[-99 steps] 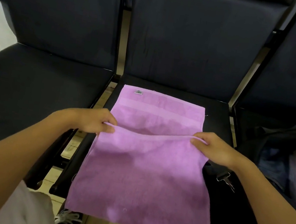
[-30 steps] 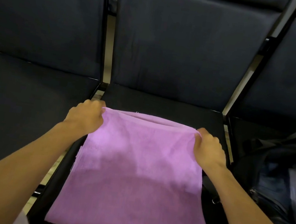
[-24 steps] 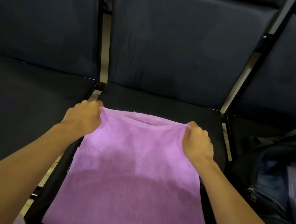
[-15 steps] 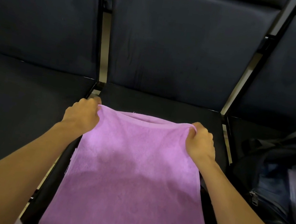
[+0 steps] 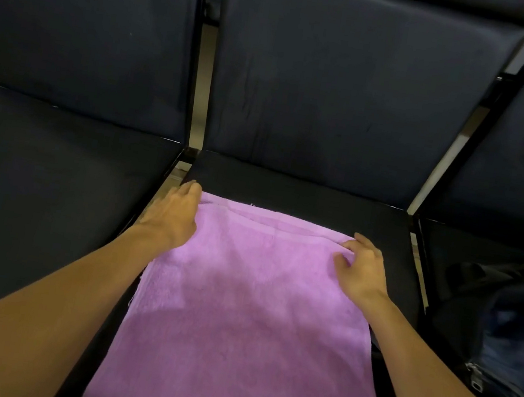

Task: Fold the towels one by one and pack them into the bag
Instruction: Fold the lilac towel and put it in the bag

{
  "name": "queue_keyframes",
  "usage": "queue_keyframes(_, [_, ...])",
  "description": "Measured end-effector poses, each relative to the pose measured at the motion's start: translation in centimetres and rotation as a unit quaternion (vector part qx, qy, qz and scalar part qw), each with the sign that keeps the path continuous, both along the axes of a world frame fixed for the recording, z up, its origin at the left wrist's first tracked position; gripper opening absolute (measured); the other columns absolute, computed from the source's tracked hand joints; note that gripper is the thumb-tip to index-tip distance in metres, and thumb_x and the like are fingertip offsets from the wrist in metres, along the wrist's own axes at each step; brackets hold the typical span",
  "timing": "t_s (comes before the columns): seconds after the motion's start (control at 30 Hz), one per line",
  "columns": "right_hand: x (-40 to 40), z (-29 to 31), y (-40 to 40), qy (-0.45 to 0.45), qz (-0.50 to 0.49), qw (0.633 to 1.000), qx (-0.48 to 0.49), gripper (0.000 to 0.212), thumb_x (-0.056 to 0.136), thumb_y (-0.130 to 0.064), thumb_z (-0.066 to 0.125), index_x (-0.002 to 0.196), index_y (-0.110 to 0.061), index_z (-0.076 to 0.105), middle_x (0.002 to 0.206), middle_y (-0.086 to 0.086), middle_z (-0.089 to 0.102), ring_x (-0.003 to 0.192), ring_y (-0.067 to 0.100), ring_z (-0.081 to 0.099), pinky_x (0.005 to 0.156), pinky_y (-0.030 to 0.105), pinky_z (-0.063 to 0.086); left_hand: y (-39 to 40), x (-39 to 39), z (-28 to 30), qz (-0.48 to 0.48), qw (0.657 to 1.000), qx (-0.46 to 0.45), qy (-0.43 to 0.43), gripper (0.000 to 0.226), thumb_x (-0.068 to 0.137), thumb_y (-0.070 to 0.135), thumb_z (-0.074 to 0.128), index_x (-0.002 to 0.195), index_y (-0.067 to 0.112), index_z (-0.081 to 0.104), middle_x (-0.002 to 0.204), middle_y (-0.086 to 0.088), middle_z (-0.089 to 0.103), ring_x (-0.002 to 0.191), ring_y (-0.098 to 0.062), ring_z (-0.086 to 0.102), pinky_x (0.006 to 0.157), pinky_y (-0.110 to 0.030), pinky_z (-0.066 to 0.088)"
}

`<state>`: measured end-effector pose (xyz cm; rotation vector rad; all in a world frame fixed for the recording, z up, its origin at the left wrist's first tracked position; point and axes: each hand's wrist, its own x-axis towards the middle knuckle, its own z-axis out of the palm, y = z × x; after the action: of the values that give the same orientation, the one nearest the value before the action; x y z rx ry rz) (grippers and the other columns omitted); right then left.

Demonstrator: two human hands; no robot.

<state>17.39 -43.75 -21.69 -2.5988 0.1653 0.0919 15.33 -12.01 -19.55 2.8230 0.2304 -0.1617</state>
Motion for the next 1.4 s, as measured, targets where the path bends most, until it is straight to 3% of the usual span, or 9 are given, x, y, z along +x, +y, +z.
queue_keyframes(0.1, [0.2, 0.0, -0.2, -0.004, 0.013, 1.0, -0.01, 0.009, 0.092, -0.018, 0.065, 0.085, -0.017, 0.071, 0.12, 0.008, 0.061, 0.106, 0.022, 0.057, 0.092, 0.037, 0.052, 0.2, 0.5, -0.8, -0.04, 0.998, 0.032, 0.03, 0.058, 0.097, 0.014, 0.054, 0.148, 0.011, 0.028, 0.159, -0.006, 0.023, 0.147, -0.024, 0.021, 0.118, -0.042, 0.026])
queue_keyframes(0.3, [-0.1, 1.2, -0.1, 0.003, 0.02, 0.996, 0.092, 0.012, 0.087, -0.012, 0.072, 0.077, -0.018, 0.069, 0.104, 0.002, 0.059, 0.087, 0.011, 0.056, 0.07, 0.017, 0.042, 0.3, 0.8, 0.3, -0.072, 0.996, 0.053, -0.017, 0.013, 0.093, 0.022, 0.059, 0.104, 0.015, 0.055, 0.114, -0.006, 0.052, 0.102, -0.022, 0.052, 0.093, -0.035, 0.047])
queue_keyframes(0.43, [-0.4, 2.5, 0.3, 0.047, 0.031, 0.982, 0.182, 0.004, 0.087, -0.015, 0.071, 0.085, -0.017, 0.074, 0.091, 0.002, 0.068, 0.084, 0.017, 0.064, 0.073, 0.028, 0.05, -0.1, 1.0, 1.1, -0.013, 0.993, -0.116, 0.006, 0.003, 0.093, 0.013, 0.061, 0.092, 0.011, 0.059, 0.099, -0.01, 0.061, 0.08, -0.018, 0.057, 0.072, -0.029, 0.052])
queue_keyframes(0.53, [-0.7, 3.2, 0.6, 0.064, 0.035, 0.973, 0.218, 0.009, 0.086, -0.014, 0.072, 0.078, -0.012, 0.074, 0.075, 0.012, 0.064, 0.07, 0.021, 0.06, 0.064, 0.031, 0.048, -0.1, 0.9, 1.8, 0.031, 0.971, -0.235, 0.028, 0.004, 0.091, 0.014, 0.064, 0.093, 0.011, 0.064, 0.095, -0.009, 0.064, 0.087, -0.021, 0.063, 0.075, -0.031, 0.054])
queue_keyframes(0.73, [-1.0, 4.1, -0.1, -0.002, 0.049, 0.972, 0.231, 0.01, 0.088, -0.011, 0.072, 0.081, -0.004, 0.074, 0.092, -0.001, 0.068, 0.082, 0.019, 0.067, 0.071, 0.031, 0.057, 0.5, -0.1, 4.5, 0.1, 0.844, -0.52, 0.083, 0.013, 0.089, 0.008, 0.067, 0.1, 0.003, 0.069, 0.1, -0.013, 0.073, 0.093, -0.024, 0.072, 0.079, -0.033, 0.058])
queue_keyframes(0.93, [-2.3, 4.9, -1.1, -0.081, 0.073, 0.977, 0.183, 0.003, 0.087, -0.007, 0.073, 0.087, -0.005, 0.074, 0.096, -0.006, 0.065, 0.088, 0.011, 0.064, 0.076, 0.019, 0.051, 1.7, -2.0, 5.5, 0.074, 0.893, -0.445, -0.001, 0.004, 0.085, 0.007, 0.07, 0.088, 0.005, 0.072, 0.098, -0.009, 0.071, 0.095, -0.016, 0.068, 0.076, -0.019, 0.05])
queue_keyframes(1.1, [-3.9, 6.8, -1.8, -0.122, 0.044, 0.95, 0.284, 0.007, 0.089, -0.014, 0.071, 0.094, -0.017, 0.075, 0.101, -0.008, 0.07, 0.093, 0.008, 0.066, 0.078, 0.025, 0.054, 2.8, -3.7, 6.3, 0.081, 0.884, -0.457, -0.061, 0.012, 0.086, 0.006, 0.07, 0.096, 0.003, 0.074, 0.098, -0.008, 0.073, 0.095, -0.016, 0.069, 0.09, -0.03, 0.053])
queue_keyframes(1.2, [-4.6, 8.1, -2.5, -0.143, 0.025, 0.937, 0.318, 0.011, 0.09, -0.017, 0.071, 0.1, -0.016, 0.075, 0.102, -0.006, 0.072, 0.093, 0.008, 0.068, 0.075, 0.022, 0.054, 3.0, -4.7, 7.4, 0.091, 0.879, -0.453, -0.117, 0.011, 0.087, 0.007, 0.068, 0.097, 0.004, 0.074, 0.097, -0.007, 0.072, 0.091, -0.014, 0.068, 0.077, -0.019, 0.054])
queue_keyframes(1.4, [-7.5, 10.0, -3.4, -0.168, 0.08, 0.945, 0.269, 0.016, 0.09, -0.009, 0.07, 0.088, -0.024, 0.073, 0.098, -0.008, 0.069, 0.088, -0.007, 0.065, 0.075, 0.011, 0.051, 2.8, -8.6, 10.0, 0.091, 0.862, -0.453, -0.208, 0.013, 0.088, 0.002, 0.067, 0.086, 0.014, 0.073, 0.092, -0.004, 0.072, 0.082, -0.013, 0.066, 0.075, -0.025, 0.052])
